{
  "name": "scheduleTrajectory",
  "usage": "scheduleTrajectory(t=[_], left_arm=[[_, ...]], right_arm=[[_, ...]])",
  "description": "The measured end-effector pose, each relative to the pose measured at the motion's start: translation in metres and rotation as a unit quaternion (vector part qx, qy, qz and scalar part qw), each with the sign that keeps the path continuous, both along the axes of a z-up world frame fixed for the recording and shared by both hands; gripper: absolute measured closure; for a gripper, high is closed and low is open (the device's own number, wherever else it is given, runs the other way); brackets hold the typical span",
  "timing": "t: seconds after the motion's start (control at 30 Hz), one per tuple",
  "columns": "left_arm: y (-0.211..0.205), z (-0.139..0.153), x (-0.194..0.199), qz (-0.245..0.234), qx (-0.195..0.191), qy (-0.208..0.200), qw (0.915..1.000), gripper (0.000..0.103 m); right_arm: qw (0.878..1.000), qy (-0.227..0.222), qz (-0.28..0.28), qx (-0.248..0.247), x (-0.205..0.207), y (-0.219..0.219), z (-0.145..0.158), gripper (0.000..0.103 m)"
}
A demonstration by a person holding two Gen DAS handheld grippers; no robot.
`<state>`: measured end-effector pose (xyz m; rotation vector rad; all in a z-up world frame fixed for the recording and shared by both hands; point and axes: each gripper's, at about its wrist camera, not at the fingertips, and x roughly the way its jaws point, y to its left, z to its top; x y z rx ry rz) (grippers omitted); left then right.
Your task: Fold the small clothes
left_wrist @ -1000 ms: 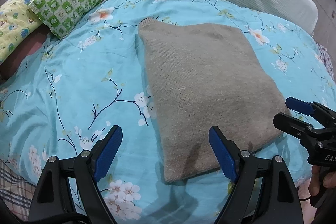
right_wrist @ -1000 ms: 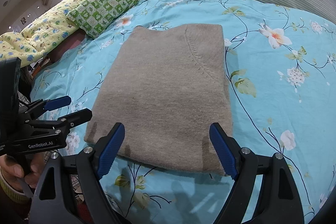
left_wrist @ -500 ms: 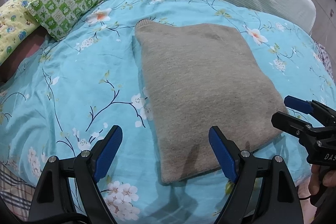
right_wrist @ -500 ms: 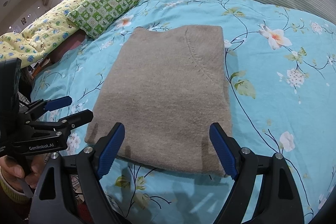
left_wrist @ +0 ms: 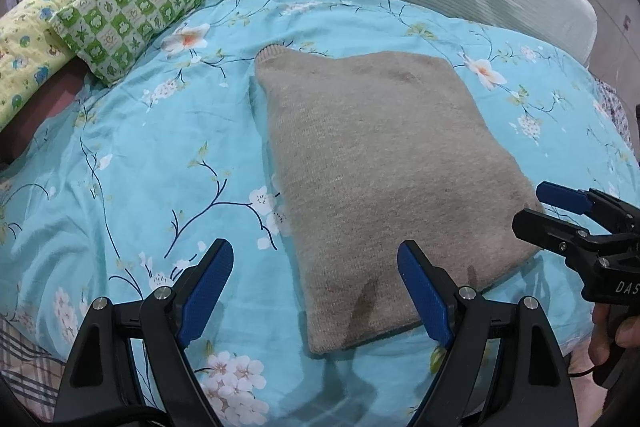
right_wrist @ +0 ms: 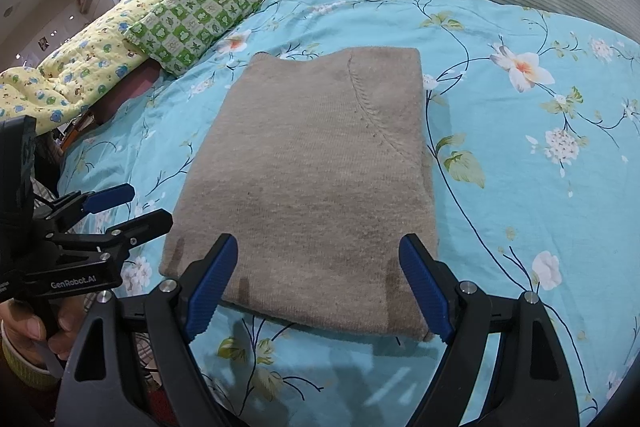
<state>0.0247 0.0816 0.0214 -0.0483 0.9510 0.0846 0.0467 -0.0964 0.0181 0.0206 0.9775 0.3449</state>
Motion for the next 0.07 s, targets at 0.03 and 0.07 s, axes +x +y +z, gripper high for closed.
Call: scheduleTrajectory(t=[0.03,0.07], left_arm=[[-0.0002,-0.0001,0.0002,-0.002,-0.002,-0.001,1.0000,0.018],[-0.0004,0.0000,0.0003,-0.003,-0.003,-0.001,1.0000,0.018]], right_arm=[[1.000,0.000,0.001,0.000,0.0010,-0.0002,0.0000,0.020],[1.000,0.000,0.001,-0.001,0.0011,-0.0002,0.0002,0.020]])
